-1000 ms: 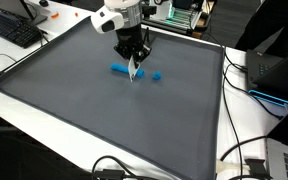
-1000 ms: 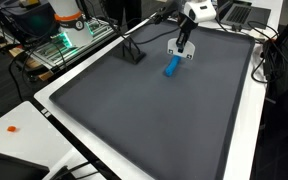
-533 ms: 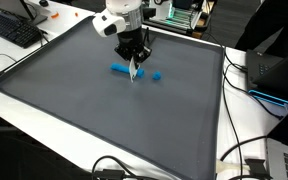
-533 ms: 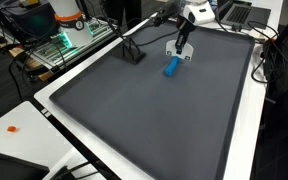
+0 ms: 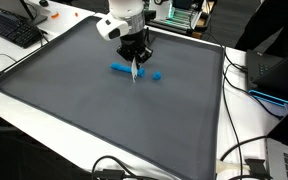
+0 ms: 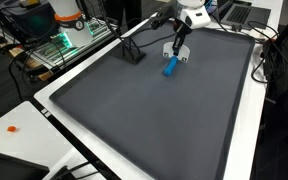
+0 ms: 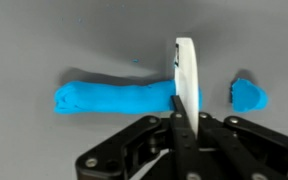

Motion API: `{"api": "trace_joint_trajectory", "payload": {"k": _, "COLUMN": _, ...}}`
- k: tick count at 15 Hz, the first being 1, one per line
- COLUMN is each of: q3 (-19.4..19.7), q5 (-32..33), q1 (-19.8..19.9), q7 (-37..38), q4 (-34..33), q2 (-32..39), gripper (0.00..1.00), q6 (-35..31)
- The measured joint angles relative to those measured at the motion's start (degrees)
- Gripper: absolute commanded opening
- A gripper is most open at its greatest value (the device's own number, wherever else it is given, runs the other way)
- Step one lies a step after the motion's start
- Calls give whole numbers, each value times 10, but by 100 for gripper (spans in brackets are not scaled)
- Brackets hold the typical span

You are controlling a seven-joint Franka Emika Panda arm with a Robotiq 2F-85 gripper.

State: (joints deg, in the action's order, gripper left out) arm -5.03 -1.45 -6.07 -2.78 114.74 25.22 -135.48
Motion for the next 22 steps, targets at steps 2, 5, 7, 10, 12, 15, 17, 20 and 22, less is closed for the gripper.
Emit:
{"api": "trace_joint_trajectory", "payload": {"k": 2, "q3": 0, "q5": 0, "q1": 0, "q7": -2, "q4": 5, "q2": 1, "gripper": 1, "q6": -4}}
{"api": "trace_joint_trajectory", "payload": {"k": 5, "q3": -4, "q5": -12, "q1": 4, "q7": -4, "q4": 8, "q2": 0, "gripper": 1, "q6": -8}}
{"api": "trace_joint_trajectory", "payload": {"k": 7, "q3": -11, "q5": -33, "q1": 11, "q7": -11, "q4": 9, "q2": 0, "gripper": 1, "q6": -8}}
{"api": "trace_joint_trajectory", "payload": {"k": 10, "q3": -20, "q5": -56, "q1": 16, "q7": -14, "q4": 10, "q2": 0, "gripper": 1, "q6": -8}}
{"api": "trace_joint_trajectory", "payload": {"k": 12, "q3": -23, "q5": -63, "q1": 17, "q7": -14, "q4": 11, "q2": 0, "gripper": 1, "q6": -8}}
{"api": "trace_joint_trajectory", "payload": {"k": 15, "q3": -29, "q5": -70, "q1": 17, "q7": -16, "q4": 11, "q2": 0, "gripper": 1, "q6": -8}}
{"api": "trace_joint_trajectory", "payload": {"k": 17, "q3": -32, "q5": -70, "q1": 17, "q7": -16, "q4": 10, "q2": 0, "gripper": 1, "q6": -8}}
{"api": "trace_joint_trajectory", "payload": {"k": 20, "q3": -32, "q5": -68, "q1": 17, "q7": -18, "q4": 6, "q2": -2, "gripper": 1, "q6": -7}}
{"api": "trace_joint_trajectory", "payload": {"k": 22, "q3": -30, "q5": -64, "q1": 17, "q7": -18, "q4": 0, "q2": -6, "gripper": 1, "q6": -7}}
